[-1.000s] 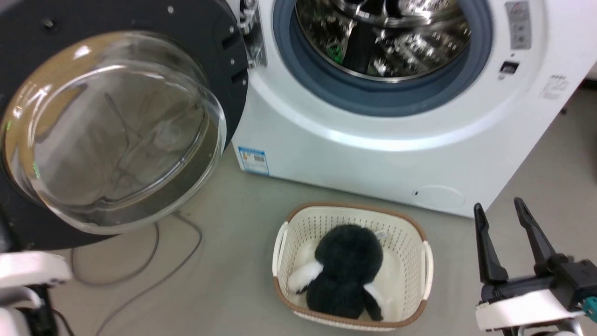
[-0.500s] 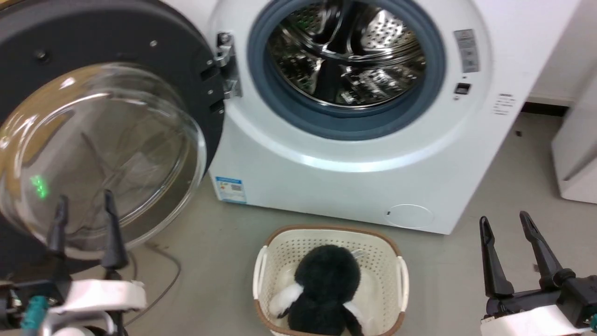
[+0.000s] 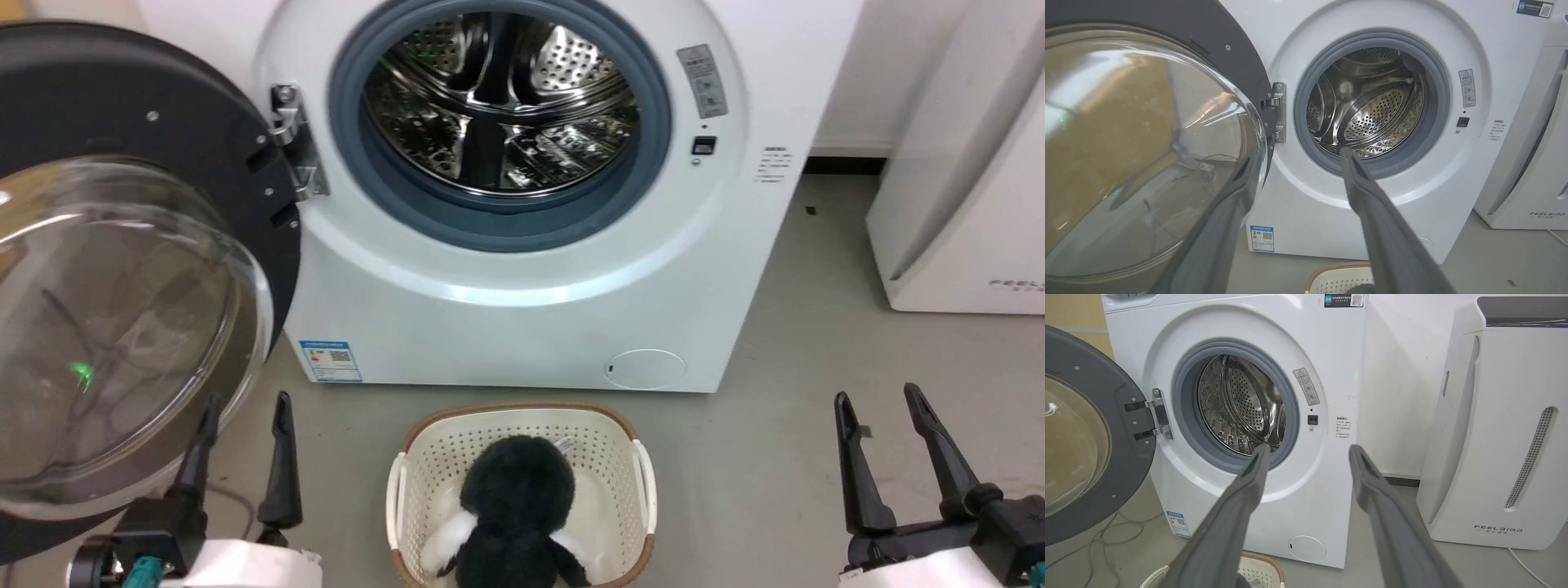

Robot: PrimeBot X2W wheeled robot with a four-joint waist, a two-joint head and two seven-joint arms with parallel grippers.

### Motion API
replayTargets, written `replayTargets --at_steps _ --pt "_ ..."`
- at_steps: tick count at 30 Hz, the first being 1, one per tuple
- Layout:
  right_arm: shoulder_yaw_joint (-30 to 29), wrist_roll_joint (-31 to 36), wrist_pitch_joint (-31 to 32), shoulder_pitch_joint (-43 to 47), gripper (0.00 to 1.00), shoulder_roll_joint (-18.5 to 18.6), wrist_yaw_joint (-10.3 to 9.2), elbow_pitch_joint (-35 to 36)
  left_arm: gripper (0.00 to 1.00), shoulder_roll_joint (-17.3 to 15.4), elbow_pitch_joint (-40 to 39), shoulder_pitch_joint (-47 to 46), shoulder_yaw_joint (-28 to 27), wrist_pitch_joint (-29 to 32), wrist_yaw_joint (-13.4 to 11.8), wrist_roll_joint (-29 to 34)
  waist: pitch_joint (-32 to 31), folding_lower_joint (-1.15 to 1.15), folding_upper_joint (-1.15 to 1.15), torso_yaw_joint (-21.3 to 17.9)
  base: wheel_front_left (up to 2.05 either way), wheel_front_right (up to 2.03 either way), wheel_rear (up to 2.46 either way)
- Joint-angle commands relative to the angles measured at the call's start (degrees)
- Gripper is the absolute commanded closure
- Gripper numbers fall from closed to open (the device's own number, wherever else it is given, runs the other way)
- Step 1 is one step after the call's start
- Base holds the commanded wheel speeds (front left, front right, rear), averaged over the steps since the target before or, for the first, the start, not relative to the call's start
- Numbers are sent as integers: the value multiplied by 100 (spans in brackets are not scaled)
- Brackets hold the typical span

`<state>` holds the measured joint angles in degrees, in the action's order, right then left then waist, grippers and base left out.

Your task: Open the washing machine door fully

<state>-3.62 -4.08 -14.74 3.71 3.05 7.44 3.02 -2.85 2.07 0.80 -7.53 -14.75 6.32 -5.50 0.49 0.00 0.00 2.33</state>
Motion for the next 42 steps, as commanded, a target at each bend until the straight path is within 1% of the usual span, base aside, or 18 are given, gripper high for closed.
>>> replayTargets --at_steps 1,5,9,10,42 --pt "-15 -22 -26 104 0 -17 5 9 0 -5 43 100 38 -25 26 -30 -7 0 0 -98 0 0 0" --pt "-21 -35 -26 174 0 -17 5 2 0 -4 134 171 106 -25 -10 -92 -26 0 0 -236 0 0 0" --pt "-13 -48 -26 218 0 -17 5 -3 0 -4 212 227 151 -25 -103 -88 -37 0 0 -321 0 0 0" --pt "-7 -40 0 170 100 0 0 -8 100 3 225 173 143 0 -118 -94 -36 0 0 -323 0 0 0" --pt "76 53 325 55 100 -3 1 -74 100 3 140 117 272 328 -235 47 -40 0 0 -311 0 0 0"
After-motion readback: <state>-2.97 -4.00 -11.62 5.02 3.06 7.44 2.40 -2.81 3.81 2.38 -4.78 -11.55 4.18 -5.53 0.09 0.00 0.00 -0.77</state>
